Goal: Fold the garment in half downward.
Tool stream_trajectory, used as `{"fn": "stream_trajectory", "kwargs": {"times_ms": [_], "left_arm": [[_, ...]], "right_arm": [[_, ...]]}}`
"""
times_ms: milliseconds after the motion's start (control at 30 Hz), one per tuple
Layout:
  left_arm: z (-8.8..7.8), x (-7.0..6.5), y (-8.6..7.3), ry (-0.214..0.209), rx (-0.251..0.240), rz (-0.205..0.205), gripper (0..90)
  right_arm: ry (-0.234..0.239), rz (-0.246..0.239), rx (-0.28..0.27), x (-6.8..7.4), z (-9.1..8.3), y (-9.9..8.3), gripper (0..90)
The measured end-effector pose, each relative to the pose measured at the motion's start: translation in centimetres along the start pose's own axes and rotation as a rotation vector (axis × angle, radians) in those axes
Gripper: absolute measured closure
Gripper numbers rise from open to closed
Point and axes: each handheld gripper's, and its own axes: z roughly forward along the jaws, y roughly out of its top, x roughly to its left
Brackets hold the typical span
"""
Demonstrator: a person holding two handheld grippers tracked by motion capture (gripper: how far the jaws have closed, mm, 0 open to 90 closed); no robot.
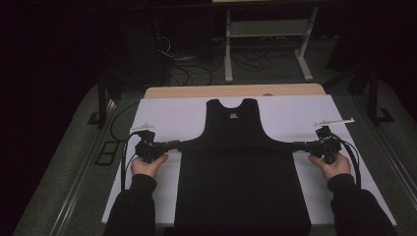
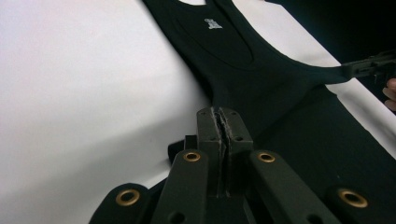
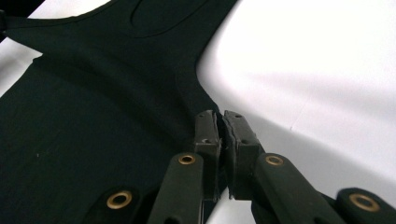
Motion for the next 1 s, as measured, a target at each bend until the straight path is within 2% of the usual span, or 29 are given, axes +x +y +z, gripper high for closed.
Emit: {"fn": "stream_trajectory", "kwargs": {"times_ms": [100,200,400,1000], "left_arm": [[-0.4,-0.2,-0.3,-0.007,-0.004,-0.010,87.1],[-0.7,-0.7,-1.1,0.005,0.040,0.002,87.1],[-1.2,-1.2,-2.2,-0.003,0.067,-0.006,87.1],[-1.7,-1.5,-3.2,0.001,0.099,0.000,87.1]], "right_arm": [[0.001,0.008,0.011,0.3,-0.2,-0.5,83.2],[0.004,0.005,0.011,0.6,-0.7,-1.2,83.2],[0.002,-0.003,0.033,1.1,-0.9,-1.6,83.2],[0.017,0.005,0.056,1.8,-1.5,-2.9,83.1]]}}
